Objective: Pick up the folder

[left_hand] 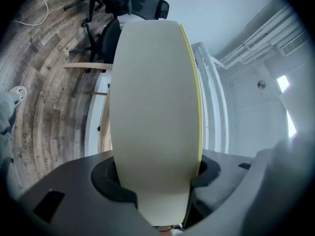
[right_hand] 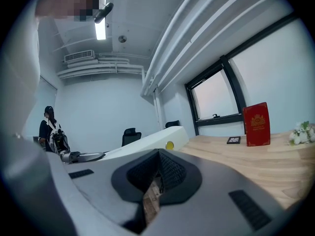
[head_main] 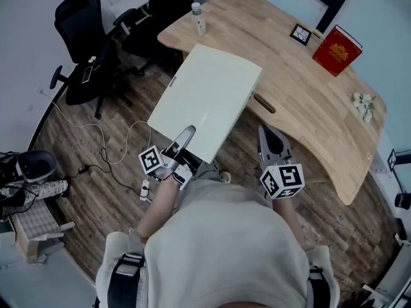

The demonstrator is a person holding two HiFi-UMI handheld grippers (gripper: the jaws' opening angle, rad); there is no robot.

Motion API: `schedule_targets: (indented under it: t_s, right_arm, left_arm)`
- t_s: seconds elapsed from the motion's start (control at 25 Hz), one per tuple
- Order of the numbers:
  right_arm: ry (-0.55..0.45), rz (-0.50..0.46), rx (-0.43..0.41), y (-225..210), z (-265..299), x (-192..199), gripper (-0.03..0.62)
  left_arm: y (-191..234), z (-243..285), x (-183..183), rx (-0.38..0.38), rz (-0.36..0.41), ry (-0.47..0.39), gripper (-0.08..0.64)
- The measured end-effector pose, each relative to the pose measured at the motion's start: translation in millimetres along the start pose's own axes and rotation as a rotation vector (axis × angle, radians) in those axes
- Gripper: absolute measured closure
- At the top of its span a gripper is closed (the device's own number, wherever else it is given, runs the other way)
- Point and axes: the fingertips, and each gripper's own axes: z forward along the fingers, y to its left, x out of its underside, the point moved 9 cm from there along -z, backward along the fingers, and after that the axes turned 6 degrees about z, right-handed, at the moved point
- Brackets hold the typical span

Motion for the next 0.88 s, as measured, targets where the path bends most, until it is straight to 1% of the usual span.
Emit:
schedule_targets:
  t_s: [0.24, 0.88]
  right_arm:
    - [0.005, 0.005, 0.012, -1, 2, 1, 0.574]
    - [0.004, 0.005, 0.001, -3, 15, -3, 0.574]
  left_arm:
    - [1, 0, -3, 0.000, -0.012, -0.011, 0.276]
    - [8, 7, -10, -0.014, -0.029, -0.019, 0.276]
